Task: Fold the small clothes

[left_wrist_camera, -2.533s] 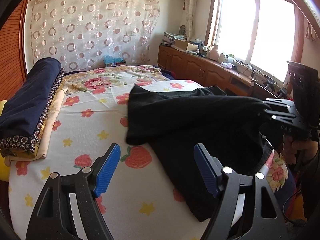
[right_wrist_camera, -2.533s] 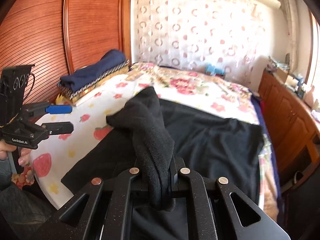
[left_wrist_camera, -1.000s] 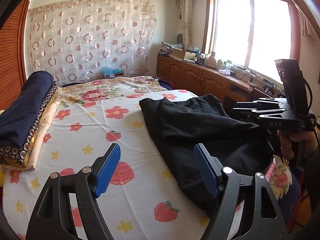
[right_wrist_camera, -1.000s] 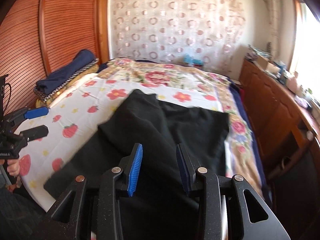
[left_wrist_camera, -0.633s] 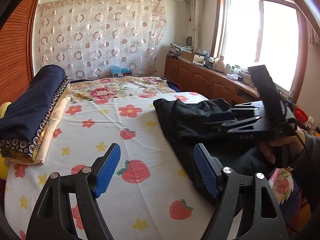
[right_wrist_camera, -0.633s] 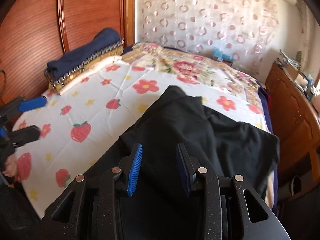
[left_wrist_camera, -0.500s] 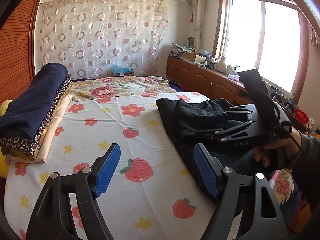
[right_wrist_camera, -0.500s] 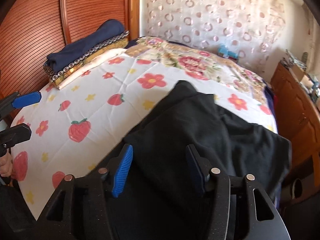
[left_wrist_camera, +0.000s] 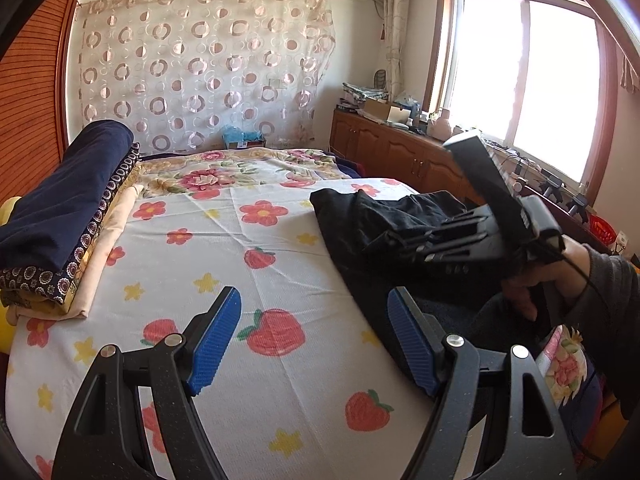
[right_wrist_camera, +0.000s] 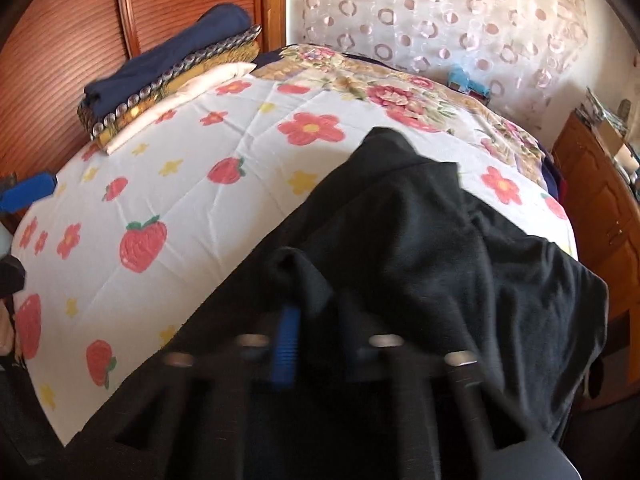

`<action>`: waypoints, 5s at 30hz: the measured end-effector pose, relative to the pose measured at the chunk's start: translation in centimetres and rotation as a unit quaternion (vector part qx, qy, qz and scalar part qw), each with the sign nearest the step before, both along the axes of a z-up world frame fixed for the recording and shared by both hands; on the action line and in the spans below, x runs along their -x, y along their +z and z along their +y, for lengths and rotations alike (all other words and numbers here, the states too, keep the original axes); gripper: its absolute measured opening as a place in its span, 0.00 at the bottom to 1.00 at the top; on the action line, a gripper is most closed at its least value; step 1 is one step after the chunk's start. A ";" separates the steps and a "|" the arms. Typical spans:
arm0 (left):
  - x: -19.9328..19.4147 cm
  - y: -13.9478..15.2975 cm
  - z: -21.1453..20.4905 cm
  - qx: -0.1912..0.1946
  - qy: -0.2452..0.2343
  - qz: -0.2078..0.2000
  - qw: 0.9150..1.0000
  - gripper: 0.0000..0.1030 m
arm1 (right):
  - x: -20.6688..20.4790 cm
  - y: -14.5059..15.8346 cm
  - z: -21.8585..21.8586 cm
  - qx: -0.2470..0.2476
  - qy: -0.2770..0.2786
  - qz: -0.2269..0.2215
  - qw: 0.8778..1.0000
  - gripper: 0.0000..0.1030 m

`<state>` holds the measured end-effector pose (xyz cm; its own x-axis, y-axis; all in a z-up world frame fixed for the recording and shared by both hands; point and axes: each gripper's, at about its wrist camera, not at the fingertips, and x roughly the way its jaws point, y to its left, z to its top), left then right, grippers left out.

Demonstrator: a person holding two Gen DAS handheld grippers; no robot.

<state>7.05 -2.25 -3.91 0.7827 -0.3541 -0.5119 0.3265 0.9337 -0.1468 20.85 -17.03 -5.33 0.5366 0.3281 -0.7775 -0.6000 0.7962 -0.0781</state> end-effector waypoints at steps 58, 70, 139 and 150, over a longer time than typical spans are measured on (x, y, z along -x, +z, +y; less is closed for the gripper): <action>4.8 -3.2 -8.5 -0.063 -0.178 0.110 0.976 0.06 | 18.5 -2.5 -19.2 -0.063 -0.202 -0.043 0.976 0.16; 4.1 -1.6 -6.8 -0.050 -0.142 0.094 0.984 0.28 | 20.6 -1.2 -21.2 -0.046 -0.215 -0.072 0.973 0.04; -16.5 3.2 -6.9 0.004 -0.086 0.080 0.993 0.07 | 2.2 4.9 -18.9 -0.133 -0.166 -0.149 0.966 0.07; -18.8 2.6 -5.2 0.033 -0.079 0.096 0.992 0.43 | -3.5 5.4 -18.8 -0.104 -0.201 -0.120 0.967 0.22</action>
<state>25.84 -7.49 -1.27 0.6047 -0.5023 -0.6180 0.4282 0.8594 -0.2795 24.38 -35.85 0.06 0.8098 0.1910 -0.5548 -0.2235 0.9747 0.0093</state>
